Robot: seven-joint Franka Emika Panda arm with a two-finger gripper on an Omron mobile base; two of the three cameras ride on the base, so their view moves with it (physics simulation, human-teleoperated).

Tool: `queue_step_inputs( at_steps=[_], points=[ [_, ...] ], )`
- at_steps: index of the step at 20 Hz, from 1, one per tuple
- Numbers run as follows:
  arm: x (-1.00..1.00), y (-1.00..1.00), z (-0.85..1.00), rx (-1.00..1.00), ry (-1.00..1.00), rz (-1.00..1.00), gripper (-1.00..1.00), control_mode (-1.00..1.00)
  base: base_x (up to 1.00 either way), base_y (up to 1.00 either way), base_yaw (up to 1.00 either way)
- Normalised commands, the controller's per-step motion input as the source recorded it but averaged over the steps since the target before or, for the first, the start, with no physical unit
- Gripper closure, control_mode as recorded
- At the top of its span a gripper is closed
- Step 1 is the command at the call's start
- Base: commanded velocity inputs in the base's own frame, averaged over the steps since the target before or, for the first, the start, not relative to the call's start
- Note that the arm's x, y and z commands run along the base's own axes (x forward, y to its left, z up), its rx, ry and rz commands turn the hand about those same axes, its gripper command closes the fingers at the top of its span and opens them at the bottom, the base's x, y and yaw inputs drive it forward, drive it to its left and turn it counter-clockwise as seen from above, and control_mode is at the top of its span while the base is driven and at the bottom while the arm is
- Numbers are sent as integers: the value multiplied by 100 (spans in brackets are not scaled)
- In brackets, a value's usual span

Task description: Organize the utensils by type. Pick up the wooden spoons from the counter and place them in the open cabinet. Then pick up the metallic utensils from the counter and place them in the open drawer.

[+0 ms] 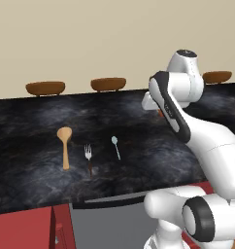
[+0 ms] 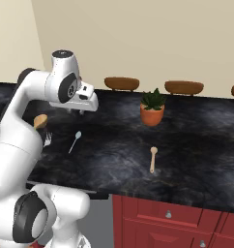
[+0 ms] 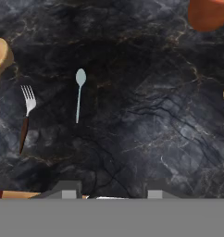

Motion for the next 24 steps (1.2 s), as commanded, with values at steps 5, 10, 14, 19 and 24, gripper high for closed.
queue_step_inputs(
  at_steps=[5, 10, 14, 19, 24],
  points=[
    [0, 0, 0, 0, 0, 0, -100, -100, 0, 0, 0],
    [-13, -8, -5, 0, -7, -1, -100, -100, 0, 0, 0],
    [-11, -49, -33, -2, 0, 0, -100, -100, 0, 0, 0],
    [-10, -81, -43, 0, 1, 0, -100, -100, 0, 0, 0],
    [-2, -67, -39, -1, 7, 2, -100, -100, 0, 0, 0]
  ],
)
